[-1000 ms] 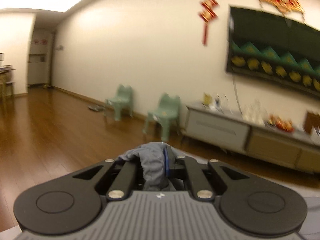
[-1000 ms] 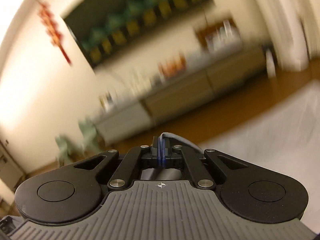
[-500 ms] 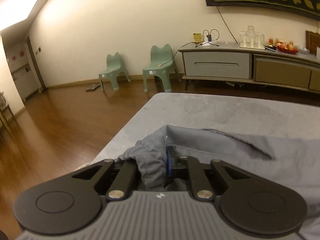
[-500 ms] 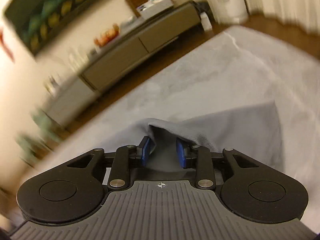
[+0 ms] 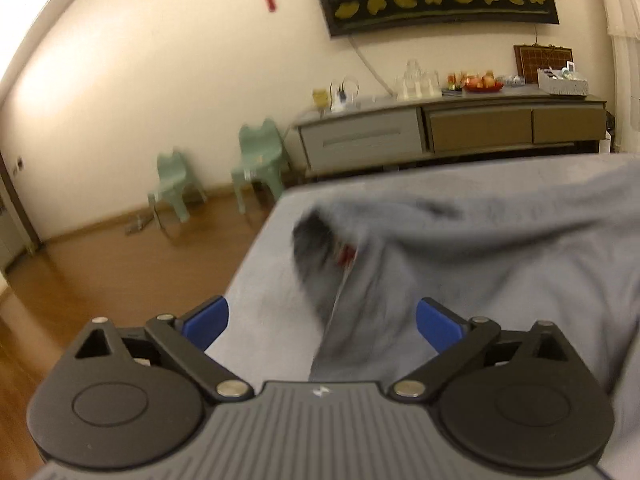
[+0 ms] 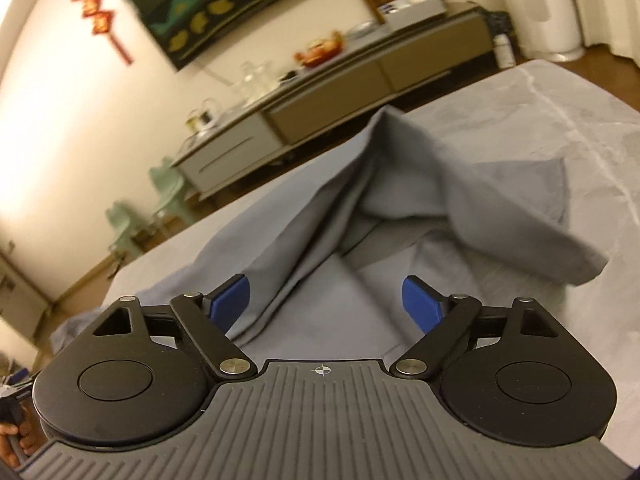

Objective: Fold clothes

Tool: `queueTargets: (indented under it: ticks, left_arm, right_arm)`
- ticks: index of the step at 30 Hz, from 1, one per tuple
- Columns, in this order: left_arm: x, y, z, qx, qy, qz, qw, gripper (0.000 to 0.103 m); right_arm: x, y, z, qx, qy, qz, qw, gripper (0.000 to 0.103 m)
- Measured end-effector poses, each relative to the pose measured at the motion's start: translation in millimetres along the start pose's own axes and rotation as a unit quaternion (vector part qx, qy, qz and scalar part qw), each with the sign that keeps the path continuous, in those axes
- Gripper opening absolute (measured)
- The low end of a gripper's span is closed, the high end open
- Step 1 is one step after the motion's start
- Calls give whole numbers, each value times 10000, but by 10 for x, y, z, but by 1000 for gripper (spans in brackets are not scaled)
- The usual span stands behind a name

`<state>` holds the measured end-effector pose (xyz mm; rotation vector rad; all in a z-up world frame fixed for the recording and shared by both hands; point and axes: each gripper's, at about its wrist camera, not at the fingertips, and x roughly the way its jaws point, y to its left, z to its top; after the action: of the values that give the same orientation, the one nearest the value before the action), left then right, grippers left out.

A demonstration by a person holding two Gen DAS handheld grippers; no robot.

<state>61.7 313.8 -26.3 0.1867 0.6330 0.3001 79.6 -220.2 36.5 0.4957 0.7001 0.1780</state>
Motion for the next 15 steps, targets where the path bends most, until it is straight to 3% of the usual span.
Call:
queueTargets:
  ticks: [3, 6, 12, 15]
  left_arm:
    - [-175, 214, -289, -520, 306, -175, 9980, 103]
    - [-335, 354, -479, -1164, 493, -653, 9898, 103]
    - [-361, 274, -702, -1989, 1135, -1503, 9618, 103]
    - [-256, 137, -743, -2247, 1478, -1784, 9465, 103]
  right_arm:
    - [-55, 6, -135, -96, 135, 22, 9999, 87]
    - [-86, -85, -237, 52, 334, 140, 9993, 87]
    - [-63, -388, -536, 1123, 1106, 1065, 9817, 87]
    - [-35, -456, -674, 1399, 1355, 1146, 9741, 87]
